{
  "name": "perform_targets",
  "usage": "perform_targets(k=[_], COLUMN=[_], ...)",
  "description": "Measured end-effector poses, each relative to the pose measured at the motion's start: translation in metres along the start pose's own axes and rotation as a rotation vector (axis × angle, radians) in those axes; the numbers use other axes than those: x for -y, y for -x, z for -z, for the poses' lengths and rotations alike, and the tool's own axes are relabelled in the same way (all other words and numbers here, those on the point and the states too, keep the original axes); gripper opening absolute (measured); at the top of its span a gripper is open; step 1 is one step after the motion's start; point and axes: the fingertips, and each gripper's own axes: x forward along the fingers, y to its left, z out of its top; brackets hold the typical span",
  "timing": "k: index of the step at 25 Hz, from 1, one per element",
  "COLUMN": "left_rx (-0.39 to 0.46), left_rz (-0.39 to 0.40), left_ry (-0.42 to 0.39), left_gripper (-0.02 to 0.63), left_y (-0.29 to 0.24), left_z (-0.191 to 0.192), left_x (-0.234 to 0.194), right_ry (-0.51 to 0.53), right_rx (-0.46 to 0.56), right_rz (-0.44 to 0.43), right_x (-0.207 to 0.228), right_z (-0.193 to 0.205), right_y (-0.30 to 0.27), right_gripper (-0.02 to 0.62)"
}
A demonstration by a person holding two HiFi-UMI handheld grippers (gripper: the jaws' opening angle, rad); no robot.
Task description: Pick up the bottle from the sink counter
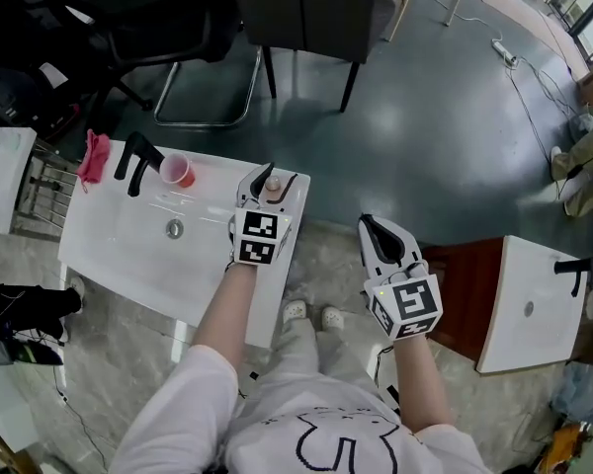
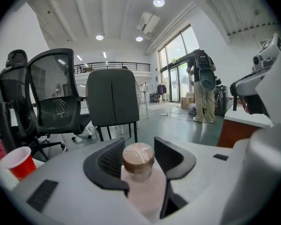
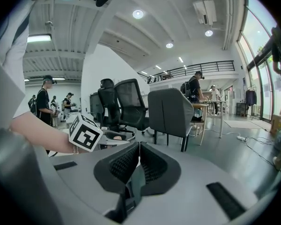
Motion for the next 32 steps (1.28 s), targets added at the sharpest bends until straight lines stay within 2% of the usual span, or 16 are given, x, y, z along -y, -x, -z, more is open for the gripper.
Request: perform_targets(k=[4, 9, 12, 17, 23, 32], left_rx=[0.037, 0.065, 0.051, 0.044, -0.010, 0.019], left_rz=[-0.034, -0.054, -0.055, -0.002, 0.045, 0.068], left_ry=[-0.009, -0.086, -0.092, -0.079, -0.073, -0.106], left_gripper=[0.147, 0.140, 0.137, 0.120, 0.127, 0.121], left_y=[0.000, 0.001, 0.001, 0.001, -0.002, -0.001], left_z=[0.002, 0.003, 0.006, 0.005, 0.010, 0.008], left_x=[-0.004, -0.001, -0.002, -0.002, 0.000, 0.001], right_ry=[-0.012, -0.020, -0.022, -0.022, -0.030, -0.047], right_rx=[-0.027, -0.041, -0.039, -0.035, -0.032, -0.033], right_rz=[0.013, 0.021, 0.018, 0.023, 0.035, 0.063], right_x=[0.001, -0.002, -0.008, -0.016, -0.024, -0.030], right_z=[0.011, 0.015, 0.016, 0.015, 0.013, 0.017], right_y=[-0.001, -0.003, -0.007, -0.010, -0.009, -0.008], right_gripper=[0.031, 0.031, 0.031, 0.031, 0.031, 0.031])
